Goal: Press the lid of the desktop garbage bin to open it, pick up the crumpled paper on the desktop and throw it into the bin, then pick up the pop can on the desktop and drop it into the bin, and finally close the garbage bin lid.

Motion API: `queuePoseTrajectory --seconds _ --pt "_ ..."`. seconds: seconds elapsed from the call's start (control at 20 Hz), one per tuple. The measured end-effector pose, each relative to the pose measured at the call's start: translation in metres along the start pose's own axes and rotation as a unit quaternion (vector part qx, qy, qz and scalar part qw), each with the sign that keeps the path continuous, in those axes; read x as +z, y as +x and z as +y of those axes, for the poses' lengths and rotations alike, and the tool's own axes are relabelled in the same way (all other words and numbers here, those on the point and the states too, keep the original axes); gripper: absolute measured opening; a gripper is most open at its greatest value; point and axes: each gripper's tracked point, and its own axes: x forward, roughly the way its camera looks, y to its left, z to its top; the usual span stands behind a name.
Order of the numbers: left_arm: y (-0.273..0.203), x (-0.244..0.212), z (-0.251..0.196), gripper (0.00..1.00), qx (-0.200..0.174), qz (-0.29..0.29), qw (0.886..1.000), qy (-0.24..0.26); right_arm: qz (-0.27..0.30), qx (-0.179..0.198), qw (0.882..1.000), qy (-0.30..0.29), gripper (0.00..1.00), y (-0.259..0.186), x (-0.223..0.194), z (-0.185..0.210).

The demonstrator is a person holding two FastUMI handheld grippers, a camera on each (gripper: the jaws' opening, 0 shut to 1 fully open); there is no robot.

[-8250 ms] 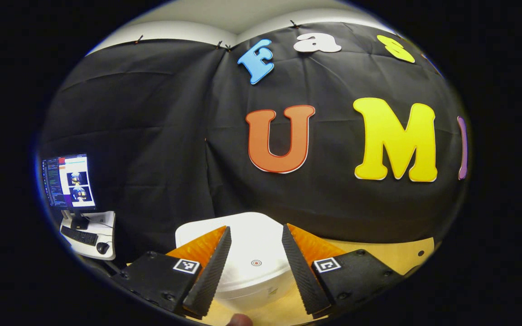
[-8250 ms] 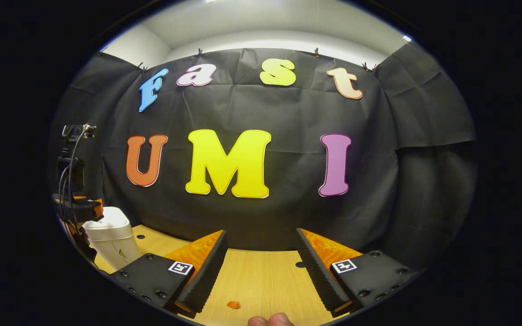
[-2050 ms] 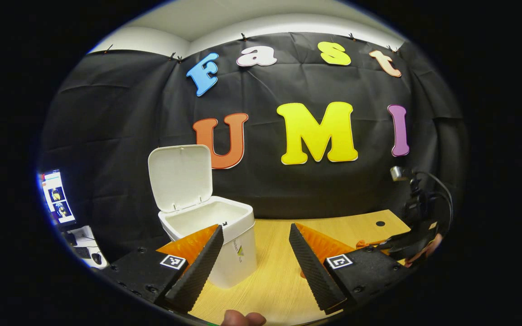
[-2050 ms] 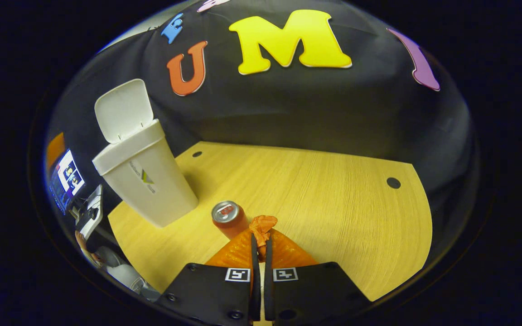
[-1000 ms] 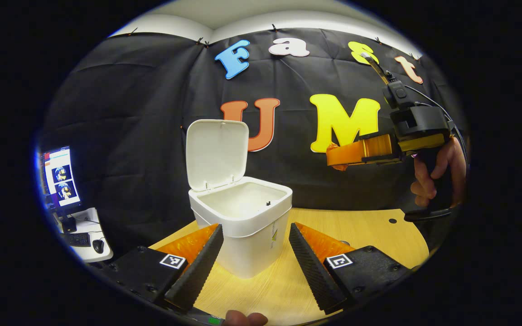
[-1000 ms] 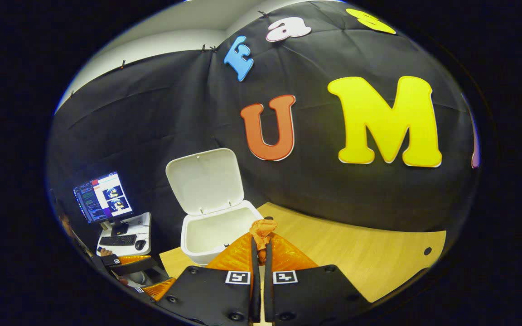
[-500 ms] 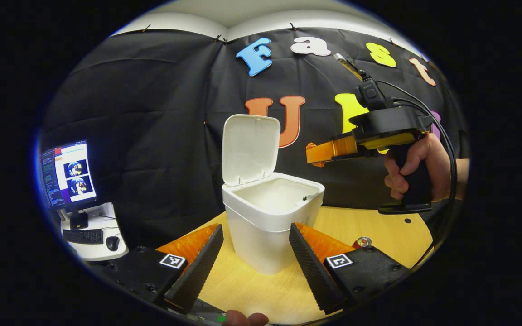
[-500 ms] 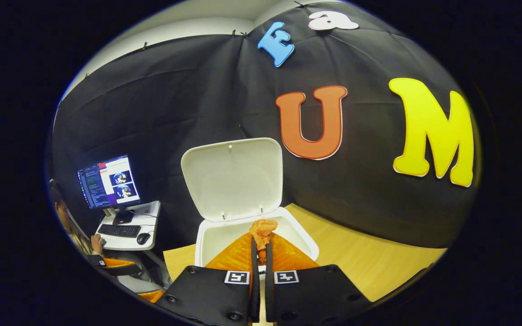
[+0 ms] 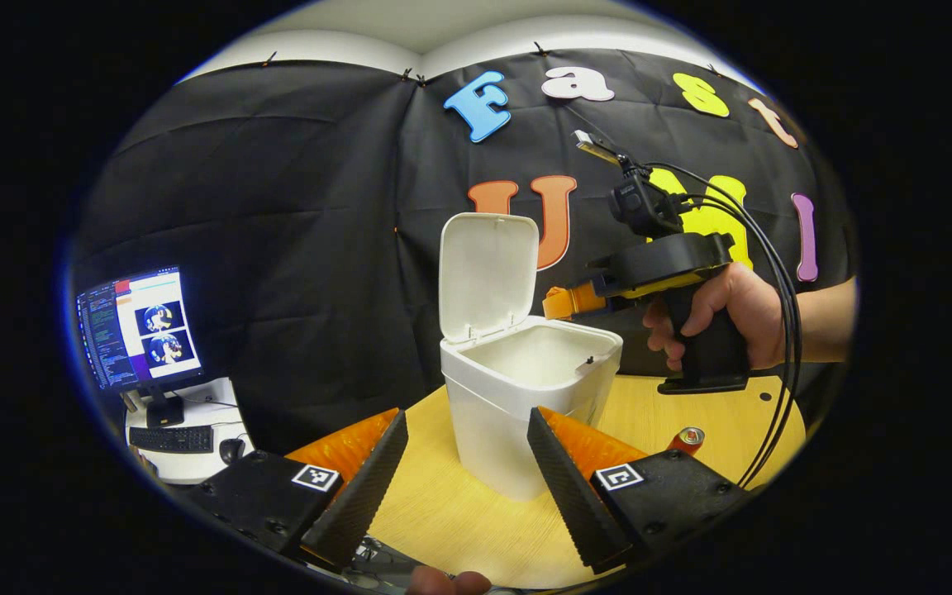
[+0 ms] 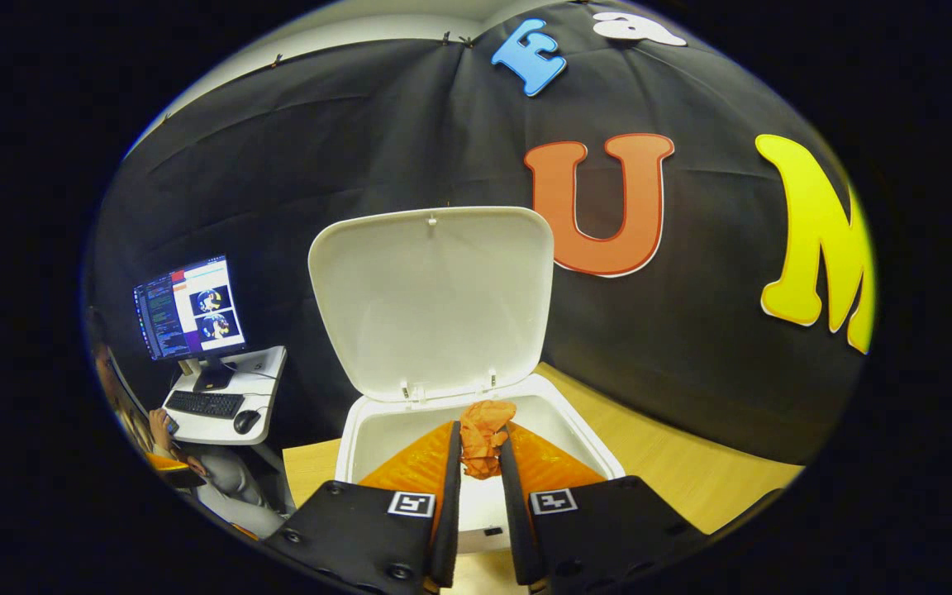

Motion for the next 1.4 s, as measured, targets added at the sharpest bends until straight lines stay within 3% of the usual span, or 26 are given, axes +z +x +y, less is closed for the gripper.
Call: queuePoseTrajectory --seconds 0.1,0.25,0.4,0.45,0.6,0.65,0.7,1.05,1.4 --pt "0.001 0.001 -0.002 0.96 -0.001 -0.002 1.0 0.003 0.004 -0.004 1.0 -0.004 0.33 0.001 -0.003 -0.003" --pt "0.0 0.0 -0.005 0.96 -0.008 -0.004 1.0 0.004 0.003 -0.011 1.0 -0.013 0.56 0.001 -0.004 -0.008" --pt "-0.001 0.0 -0.011 0.96 -0.018 -0.005 1.0 0.005 -0.011 -0.018 1.0 -0.01 0.57 -0.012 0.002 -0.009" --pt "-0.001 0.001 -0.015 0.96 -0.025 -0.008 1.0 0.007 -0.018 -0.022 1.0 -0.01 0.7 -0.017 0.005 -0.011" --pt "0.0 0.006 -0.027 0.96 -0.044 -0.018 0.999 0.013 -0.044 -0.032 0.998 -0.005 0.74 -0.04 0.013 -0.016" --pt "0.001 0.005 -0.032 0.96 -0.051 -0.019 0.998 0.018 -0.055 -0.035 0.998 0.001 0.84 -0.05 0.018 -0.017" --pt "0.002 0.006 -0.036 0.96 -0.059 -0.02 0.998 0.022 -0.066 -0.042 0.997 0.006 0.87 -0.061 0.022 -0.02" --pt "0.01 0.008 -0.088 0.96 -0.139 -0.038 0.989 0.041 -0.131 -0.119 0.984 -0.003 0.94 -0.155 0.032 -0.072" --pt "0.002 -0.013 -0.157 0.96 -0.231 -0.043 0.97 0.068 -0.153 -0.219 0.964 0.014 0.94 -0.25 -0.008 -0.135"
